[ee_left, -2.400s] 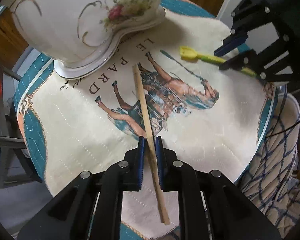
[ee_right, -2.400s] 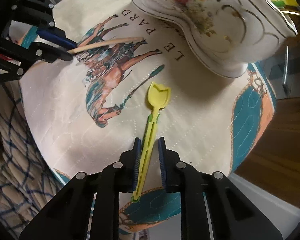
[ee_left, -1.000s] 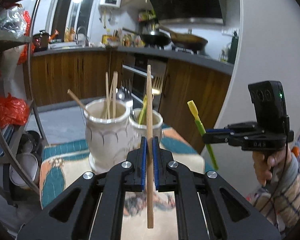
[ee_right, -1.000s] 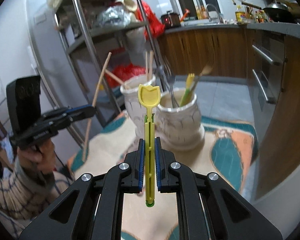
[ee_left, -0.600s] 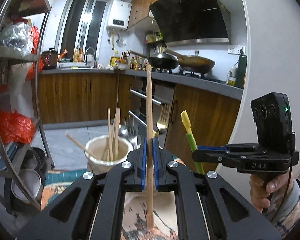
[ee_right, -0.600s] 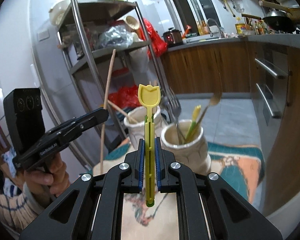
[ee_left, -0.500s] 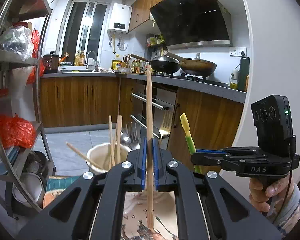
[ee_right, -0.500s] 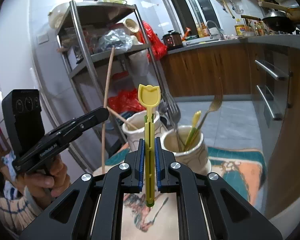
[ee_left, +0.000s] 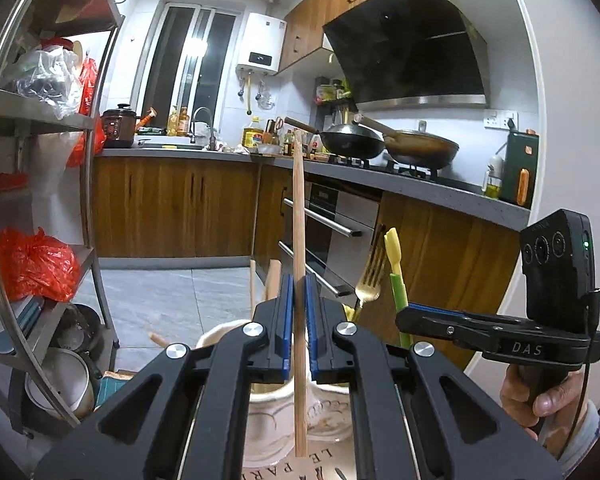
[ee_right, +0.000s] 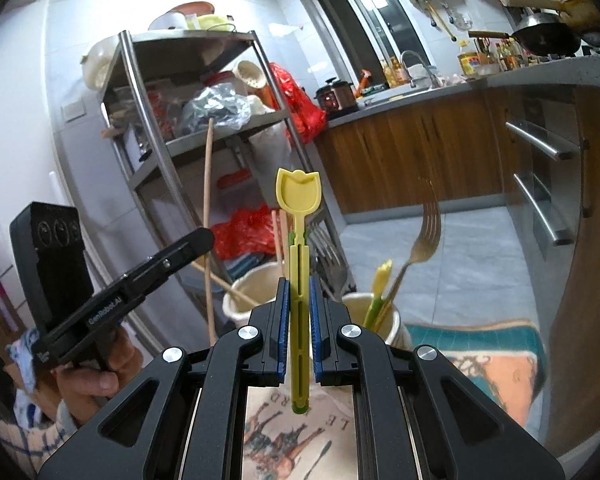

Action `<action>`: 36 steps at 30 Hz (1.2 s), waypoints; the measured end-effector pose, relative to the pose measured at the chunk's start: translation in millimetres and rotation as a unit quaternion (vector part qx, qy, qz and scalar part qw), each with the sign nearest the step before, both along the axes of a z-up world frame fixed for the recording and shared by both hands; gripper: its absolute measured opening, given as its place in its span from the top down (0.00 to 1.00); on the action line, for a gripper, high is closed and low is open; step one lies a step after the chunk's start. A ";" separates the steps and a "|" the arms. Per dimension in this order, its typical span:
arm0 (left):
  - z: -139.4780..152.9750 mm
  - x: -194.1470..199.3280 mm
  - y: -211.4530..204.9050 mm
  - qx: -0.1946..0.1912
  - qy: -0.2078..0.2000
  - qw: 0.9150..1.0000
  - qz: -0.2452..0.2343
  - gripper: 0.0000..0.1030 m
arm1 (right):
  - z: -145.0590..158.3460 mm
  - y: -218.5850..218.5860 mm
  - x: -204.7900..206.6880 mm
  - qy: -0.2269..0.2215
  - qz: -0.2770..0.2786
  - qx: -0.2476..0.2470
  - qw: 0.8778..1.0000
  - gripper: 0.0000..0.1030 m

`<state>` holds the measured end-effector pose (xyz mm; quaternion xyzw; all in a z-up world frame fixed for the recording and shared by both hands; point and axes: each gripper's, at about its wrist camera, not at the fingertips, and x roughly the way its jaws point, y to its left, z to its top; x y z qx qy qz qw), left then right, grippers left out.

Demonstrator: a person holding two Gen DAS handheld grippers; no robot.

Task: Organize utensils
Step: 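Lower chopstick into tall holder with left tool while right tool lowers utensil into short holder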

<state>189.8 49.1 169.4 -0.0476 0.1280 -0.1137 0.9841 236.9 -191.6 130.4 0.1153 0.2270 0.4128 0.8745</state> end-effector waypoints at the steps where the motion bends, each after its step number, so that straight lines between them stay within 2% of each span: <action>1: 0.6 1.6 0.2 -0.001 0.000 1.000 0.001 0.94 | 1.0 1.0 0.8 -0.002 -0.002 0.001 1.000 0.90; 14: 4.0 19.7 4.8 -0.010 -0.022 0.999 0.030 0.94 | 1.3 8.7 13.8 -0.016 -0.030 0.008 0.999 0.90; 25: 5.8 22.1 4.2 -0.006 -0.063 0.996 0.068 0.94 | -2.6 13.8 19.1 -0.024 -0.049 0.007 0.998 0.90; 32: -4.0 27.1 -1.7 -0.006 -0.093 0.993 0.074 0.94 | -10.8 24.7 22.7 -0.038 -0.072 -0.017 0.996 0.90; 36: -12.5 23.8 -11.8 0.011 -0.106 0.991 0.085 0.94 | -14.9 30.7 22.1 -0.047 -0.081 -0.036 0.995 0.90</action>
